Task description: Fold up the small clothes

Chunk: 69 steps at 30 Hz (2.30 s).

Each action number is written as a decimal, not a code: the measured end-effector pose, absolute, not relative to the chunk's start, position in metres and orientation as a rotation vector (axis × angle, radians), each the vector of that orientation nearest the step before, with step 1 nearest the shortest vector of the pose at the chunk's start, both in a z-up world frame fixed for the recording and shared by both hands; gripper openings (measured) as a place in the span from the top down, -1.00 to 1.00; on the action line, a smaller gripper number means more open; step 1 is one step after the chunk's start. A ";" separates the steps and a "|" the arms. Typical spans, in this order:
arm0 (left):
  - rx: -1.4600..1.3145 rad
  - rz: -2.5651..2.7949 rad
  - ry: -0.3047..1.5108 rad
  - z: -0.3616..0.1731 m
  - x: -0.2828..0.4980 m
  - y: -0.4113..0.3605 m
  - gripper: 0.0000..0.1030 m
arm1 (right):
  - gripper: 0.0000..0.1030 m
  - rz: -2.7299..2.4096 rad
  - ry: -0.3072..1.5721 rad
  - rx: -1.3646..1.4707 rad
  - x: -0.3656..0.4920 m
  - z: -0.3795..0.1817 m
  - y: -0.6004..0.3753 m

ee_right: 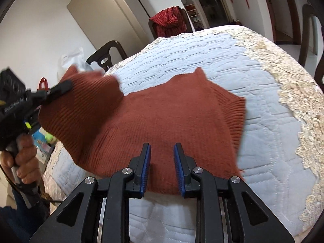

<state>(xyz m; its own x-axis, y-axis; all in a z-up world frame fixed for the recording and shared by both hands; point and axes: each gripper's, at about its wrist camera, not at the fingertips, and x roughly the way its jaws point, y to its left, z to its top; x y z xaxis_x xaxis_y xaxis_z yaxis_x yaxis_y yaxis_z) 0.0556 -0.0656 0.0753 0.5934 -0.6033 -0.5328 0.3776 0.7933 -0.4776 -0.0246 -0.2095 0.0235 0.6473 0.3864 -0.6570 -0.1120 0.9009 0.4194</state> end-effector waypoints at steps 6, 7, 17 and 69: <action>-0.296 -0.673 0.945 0.022 0.078 -0.119 0.67 | 0.53 0.297 0.832 0.392 -0.030 0.020 -0.222; -0.297 -0.678 0.945 0.021 0.077 -0.118 0.66 | 0.53 0.303 0.834 0.403 -0.031 0.020 -0.226; -0.328 -0.567 0.742 0.065 0.052 -0.044 0.39 | 0.08 0.470 0.818 0.569 -0.027 0.023 -0.231; -0.101 -0.606 0.769 0.022 0.034 -0.082 0.37 | 0.75 0.362 0.806 0.680 -0.013 0.006 -0.282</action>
<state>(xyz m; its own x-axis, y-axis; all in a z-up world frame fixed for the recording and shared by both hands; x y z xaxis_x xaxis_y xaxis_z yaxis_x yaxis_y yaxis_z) 0.0343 -0.0815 0.0225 0.5582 -0.5485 -0.6226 0.4772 0.8261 -0.2999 -0.0126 -0.2819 0.0061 0.6485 0.5379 -0.5385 -0.0446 0.7331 0.6786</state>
